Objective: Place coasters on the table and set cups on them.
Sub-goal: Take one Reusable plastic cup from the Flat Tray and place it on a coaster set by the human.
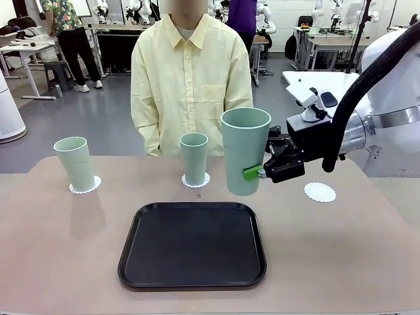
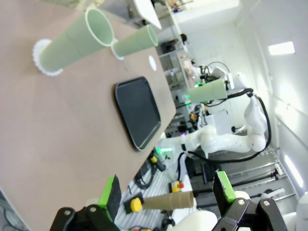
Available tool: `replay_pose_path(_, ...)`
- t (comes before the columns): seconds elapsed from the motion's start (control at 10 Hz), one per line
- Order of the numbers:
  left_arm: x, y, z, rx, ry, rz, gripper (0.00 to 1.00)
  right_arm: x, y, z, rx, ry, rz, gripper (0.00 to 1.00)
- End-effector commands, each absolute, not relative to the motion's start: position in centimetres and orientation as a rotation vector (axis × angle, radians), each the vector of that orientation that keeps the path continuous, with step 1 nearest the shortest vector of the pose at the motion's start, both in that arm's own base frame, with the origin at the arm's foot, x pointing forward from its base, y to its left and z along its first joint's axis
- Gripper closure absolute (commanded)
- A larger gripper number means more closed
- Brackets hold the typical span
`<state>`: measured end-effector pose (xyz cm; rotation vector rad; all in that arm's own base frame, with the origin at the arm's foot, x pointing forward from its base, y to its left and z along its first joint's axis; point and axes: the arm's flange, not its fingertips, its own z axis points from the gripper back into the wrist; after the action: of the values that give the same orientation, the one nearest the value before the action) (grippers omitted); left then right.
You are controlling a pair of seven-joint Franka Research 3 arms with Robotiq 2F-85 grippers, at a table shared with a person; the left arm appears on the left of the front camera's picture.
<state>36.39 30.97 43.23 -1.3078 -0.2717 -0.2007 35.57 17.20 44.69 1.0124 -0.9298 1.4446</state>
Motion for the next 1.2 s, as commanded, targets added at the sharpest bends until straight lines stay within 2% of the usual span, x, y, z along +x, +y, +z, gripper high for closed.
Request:
replay_pose_path(0.0, 36.2, 31.1, 43.4, -1.305, -0.273, -0.198, 0.00, 35.9, 17.0, 44.5, 1.015, -0.935, 1.442, 1.00)
replay_pose_path(0.4, 36.2, 31.1, 43.4, -1.305, -0.273, -0.198, 0.00, 35.9, 17.0, 44.5, 1.015, -0.935, 1.442, 1.00)
replay_pose_path(0.5, 36.2, 31.1, 43.4, -1.305, -0.273, -0.198, 0.00, 35.7, 16.9, 44.6, 1.009, -0.931, 1.438, 0.18)
replay_pose_path(0.7, 36.2, 31.1, 43.4, -1.305, -0.273, -0.198, 0.00, 40.7, 11.6, 45.8, 0.983, -1.051, 1.332, 0.18)
replay_pose_path(1.1, 36.2, 31.1, 43.4, -1.305, -0.273, -0.198, 0.00, 47.0, 0.4, 48.1, 0.778, -1.127, 1.231, 0.18)
